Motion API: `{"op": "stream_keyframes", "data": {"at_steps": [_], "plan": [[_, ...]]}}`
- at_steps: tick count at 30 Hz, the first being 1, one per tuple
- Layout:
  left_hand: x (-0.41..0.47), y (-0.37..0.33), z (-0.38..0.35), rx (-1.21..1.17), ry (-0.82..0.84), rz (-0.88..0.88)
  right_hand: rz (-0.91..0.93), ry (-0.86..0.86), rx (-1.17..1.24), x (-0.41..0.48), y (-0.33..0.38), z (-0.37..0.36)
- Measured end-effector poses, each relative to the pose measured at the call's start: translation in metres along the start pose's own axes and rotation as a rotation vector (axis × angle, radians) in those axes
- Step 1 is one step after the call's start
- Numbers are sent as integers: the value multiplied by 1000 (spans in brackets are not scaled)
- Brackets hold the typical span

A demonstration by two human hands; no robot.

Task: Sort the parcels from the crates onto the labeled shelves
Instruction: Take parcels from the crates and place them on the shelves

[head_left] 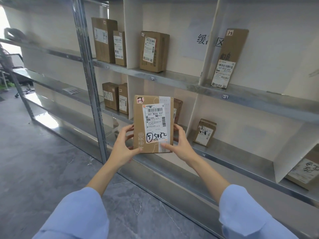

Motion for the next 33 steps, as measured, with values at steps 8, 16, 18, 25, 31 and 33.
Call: {"op": "stream_keyframes", "data": {"at_steps": [8,16,18,25,31,33], "plan": [[21,-5,-15,19,60,-29,-26,-42,115,6,0,13],[37,-11,-23,-23,63,-42,-20,-91,93,12,3,19],[39,-9,-24,-33,82,-37,-15,-97,97,11,3,21],[48,-12,-47,-43,154,-63,-49,-173,147,2,-5,43],[77,-33,-104,-102,268,-164,-49,-379,170,-22,-11,103],[89,-47,-126,-143,306,-204,-29,-437,183,-32,-9,128]]}}
Point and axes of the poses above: each hand's wrist, its own x-axis towards the middle knuckle, its own z-axis out of the back of the hand, y = z × x, the point moved 3 cm from there along x, towards the middle knuckle, and after that the axes turned 13 degrees about -z, right-handed, at the moved point
